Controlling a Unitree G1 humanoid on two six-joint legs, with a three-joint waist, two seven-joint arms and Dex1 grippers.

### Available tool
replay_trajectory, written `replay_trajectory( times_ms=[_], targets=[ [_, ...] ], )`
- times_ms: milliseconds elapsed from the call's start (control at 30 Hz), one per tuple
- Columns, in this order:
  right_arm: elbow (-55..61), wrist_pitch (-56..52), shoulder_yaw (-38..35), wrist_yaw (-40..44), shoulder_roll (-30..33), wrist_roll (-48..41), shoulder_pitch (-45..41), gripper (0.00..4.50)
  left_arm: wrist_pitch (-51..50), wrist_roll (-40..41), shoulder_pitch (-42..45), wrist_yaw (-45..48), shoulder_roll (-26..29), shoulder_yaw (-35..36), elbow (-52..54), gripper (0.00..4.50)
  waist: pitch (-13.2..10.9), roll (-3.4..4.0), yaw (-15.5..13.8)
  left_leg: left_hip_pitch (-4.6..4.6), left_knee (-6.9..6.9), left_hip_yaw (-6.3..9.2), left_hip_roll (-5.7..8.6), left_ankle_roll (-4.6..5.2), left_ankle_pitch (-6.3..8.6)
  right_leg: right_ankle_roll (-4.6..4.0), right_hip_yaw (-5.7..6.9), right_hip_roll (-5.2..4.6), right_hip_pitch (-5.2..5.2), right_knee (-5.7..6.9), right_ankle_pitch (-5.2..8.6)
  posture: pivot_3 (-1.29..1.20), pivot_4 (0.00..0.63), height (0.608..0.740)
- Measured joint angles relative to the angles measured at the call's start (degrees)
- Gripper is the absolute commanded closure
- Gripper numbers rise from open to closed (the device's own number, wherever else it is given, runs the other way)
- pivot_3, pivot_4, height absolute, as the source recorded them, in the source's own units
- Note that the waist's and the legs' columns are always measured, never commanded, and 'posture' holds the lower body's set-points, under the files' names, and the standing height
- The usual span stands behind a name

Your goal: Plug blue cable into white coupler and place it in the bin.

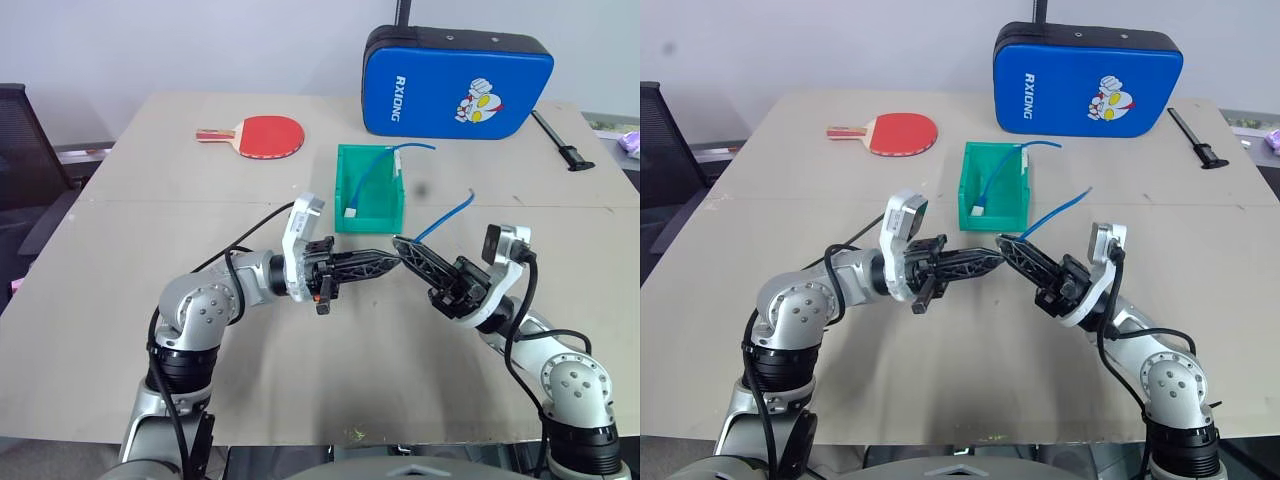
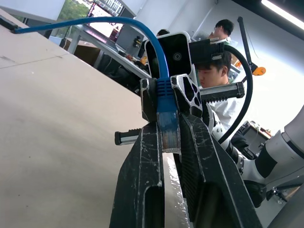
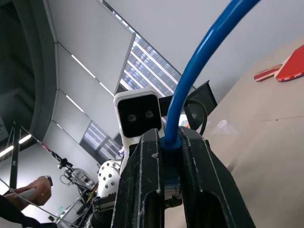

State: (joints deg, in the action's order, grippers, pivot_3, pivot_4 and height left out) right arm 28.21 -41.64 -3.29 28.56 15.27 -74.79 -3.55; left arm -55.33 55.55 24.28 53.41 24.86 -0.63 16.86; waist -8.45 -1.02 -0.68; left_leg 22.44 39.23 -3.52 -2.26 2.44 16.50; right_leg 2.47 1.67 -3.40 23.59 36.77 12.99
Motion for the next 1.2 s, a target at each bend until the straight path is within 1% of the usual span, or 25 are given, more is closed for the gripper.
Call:
replay_trajectory(
  times_ms=[233, 300, 400, 433, 500, 533, 567, 667, 733, 767, 833, 867, 933, 967, 1100, 1133, 1200],
  targets=[
    [0.0, -0.02, 0.01, 0.0, 0.88, 0.1, -0.18, 4.46, 1.54, -1.17, -0.13, -0.12, -0.45, -0.66, -0.06, 4.5, 0.0, 0.0, -0.02, 0.01, 0.0, 0.0, 0.0, 0.0, 0.0, 0.0, 0.01, 0.0, 0.0, -0.01, 0.0, 0.0, 0.15, 0.728],
    [0.0, 0.02, 0.01, 0.0, 1.11, 0.16, -0.38, 4.5, 3.17, -2.0, -0.36, 0.11, -0.55, -1.18, -0.06, 3.46, 0.0, 0.0, -0.02, 0.01, 0.0, 0.0, 0.0, 0.0, 0.0, 0.0, 0.0, 0.0, 0.0, -0.01, 0.0, 0.0, 0.15, 0.728],
    [0.01, -0.15, 0.36, 0.13, 1.21, 0.09, -0.49, 4.5, 3.92, -2.8, -1.47, 0.03, -0.36, -1.46, -0.12, 2.18, 0.0, 0.0, -0.01, 0.01, 0.0, 0.0, -0.01, 0.0, 0.0, 0.0, 0.0, 0.0, 0.01, -0.01, 0.0, 0.0, 0.15, 0.728],
    [0.09, -0.17, 0.59, 0.29, 1.2, 0.06, -0.72, 4.5, 3.92, -2.79, -2.18, 0.01, -0.3, -1.62, -0.12, 1.57, 0.0, 0.0, 0.01, 0.01, -0.01, 0.0, -0.01, 0.0, 0.0, 0.0, 0.0, 0.0, 0.01, -0.01, 0.0, 0.0, 0.15, 0.728],
    [0.12, -0.18, 0.61, 0.33, 1.21, 0.04, -0.91, 4.5, 3.92, -2.78, -2.73, -0.19, -0.37, -1.65, -0.11, 0.64, 0.0, 0.0, 0.0, 0.02, 0.0, 0.0, -0.01, 0.0, 0.0, 0.0, 0.01, 0.0, 0.01, -0.01, 0.0, 0.0, 0.15, 0.728],
    [0.11, -0.2, 0.63, 0.34, 1.21, 0.04, -1.06, 4.5, 3.92, -2.63, -2.89, -0.48, -0.42, -1.52, -0.11, 0.24, 0.0, 0.0, -0.02, 0.02, -0.01, 0.0, -0.01, 0.0, 0.0, 0.0, 0.01, -0.01, 0.01, -0.01, 0.0, 0.0, 0.15, 0.728],
    [0.11, -0.21, 0.65, 0.36, 1.22, 0.02, -1.29, 4.5, 3.9, -2.37, -3.19, -0.79, -0.42, -1.29, -0.1, 0.06, 0.0, 0.0, -0.02, 0.01, -0.01, 0.0, -0.01, 0.0, 0.0, 0.0, 0.0, -0.01, 0.01, -0.01, 0.0, 0.0, 0.15, 0.728],
    [0.07, -0.29, 0.66, 0.51, 1.46, -0.13, -1.8, 4.5, 2.89, -0.39, -6.8, -1.22, 1.32, 0.44, 2.07, 0.06, 0.0, 0.01, 0.25, 0.01, -0.03, -0.01, -0.06, 0.01, 0.0, 0.0, -0.03, -0.01, 0.03, -0.03, 0.0, 0.0, 0.15, 0.728],
    [-0.06, -0.04, 0.29, 0.85, 2.18, 0.56, -1.99, 4.5, 2.15, 0.8, -12.9, -2.02, 3.95, 1.9, 6.72, 0.06, -0.01, 0.02, 0.79, 0.02, -0.11, -0.03, -0.14, 0.0, 0.01, 0.0, -0.06, -0.03, 0.08, -0.05, 0.01, 0.0, 0.15, 0.728],
    [-0.2, 0.49, 0.01, 1.05, 2.59, 1.57, -2.05, 4.5, 2.14, 0.85, -15.61, -3.1, 4.37, 2.66, 8.5, 0.06, -0.02, 0.03, 0.85, 0.05, -0.12, -0.02, -0.17, 0.0, 0.01, 0.01, -0.05, -0.08, 0.1, -0.05, 0.02, 0.0, 0.15, 0.728],
    [-1.05, 2.64, 0.0, 1.86, 3.08, 5.76, -2.32, 4.5, 3.97, -0.53, -21.02, -7.54, 3.81, 4.22, 12.69, 0.06, -0.02, 0.03, 0.75, 0.09, -0.12, 0.02, -0.16, 0.0, 0.01, 0.01, -0.04, -0.15, 0.11, -0.06, 0.02, 0.0, 0.15, 0.728],
    [-1.52, 3.43, 0.01, 2.25, 3.2, 7.28, -2.31, 4.5, 5.1, -1.61, -22.3, -9.27, 3.13, 4.75, 13.8, 0.06, -0.02, 0.03, 0.53, 0.1, -0.12, 0.03, -0.12, 0.01, 0.01, 0.01, -0.01, -0.17, 0.11, -0.06, 0.02, 0.0, 0.15, 0.728],
    [-2.41, 6.12, 0.42, 3.71, 3.37, 12.17, -2.31, 4.5, 11.69, -7.94, -26.49, -15.21, -0.37, 5.55, 16.86, 0.06, -0.01, 0.04, 0.06, 0.07, -0.11, -0.02, -0.06, 0.01, 0.01, -0.2, -0.04, -0.22, 0.09, -0.07, 0.13, 0.0, 0.15, 0.728],
    [-2.99, 7.95, 0.95, 4.67, 3.36, 15.2, -2.5, 4.5, 16.43, -13.19, -29.7, -18.38, -1.99, 5.54, 18.41, 0.06, 0.0, 0.02, 0.02, 0.06, -0.1, -0.05, -0.05, 0.01, 0.01, -0.22, -0.08, -0.22, 0.09, -0.1, 0.14, 0.0, 0.15, 0.728],
    [-5.16, 13.85, 2.83, 7.87, 3.19, 24.03, -3.22, 4.5, 30.82, -29.4, -41.18, -26.39, -4.52, 4.67, 21.01, 0.06, -0.01, 0.03, 0.03, 0.01, -0.11, -0.12, -0.07, 0.01, 0.01, -0.24, -0.13, -0.21, 0.1, -0.09, 0.15, 0.0, 0.15, 0.728],
    [-5.46, 14.88, 3.15, 8.5, 2.88, 25.34, -3.53, 4.5, 34.12, -32.8, -43.72, -27.85, -5.55, 4.37, 21.11, 0.06, -0.01, 0.05, 0.01, 0.02, -0.11, -0.11, -0.08, 0.01, 0.01, -0.24, -0.12, -0.21, 0.11, -0.09, 0.15, 0.0, 0.15, 0.728],
    [-5.75, 16.06, 3.82, 9.26, 2.36, 26.99, -4.0, 4.5, 38.99, -36.98, -47.2, -30.81, -8.71, 4.35, 21.05, 0.06, -0.01, 0.04, -0.16, 0.05, -0.11, -0.08, -0.11, 0.02, 0.01, -0.24, -0.08, -0.25, 0.12, -0.1, 0.16, 0.0, 0.15, 0.728]
  ],
)
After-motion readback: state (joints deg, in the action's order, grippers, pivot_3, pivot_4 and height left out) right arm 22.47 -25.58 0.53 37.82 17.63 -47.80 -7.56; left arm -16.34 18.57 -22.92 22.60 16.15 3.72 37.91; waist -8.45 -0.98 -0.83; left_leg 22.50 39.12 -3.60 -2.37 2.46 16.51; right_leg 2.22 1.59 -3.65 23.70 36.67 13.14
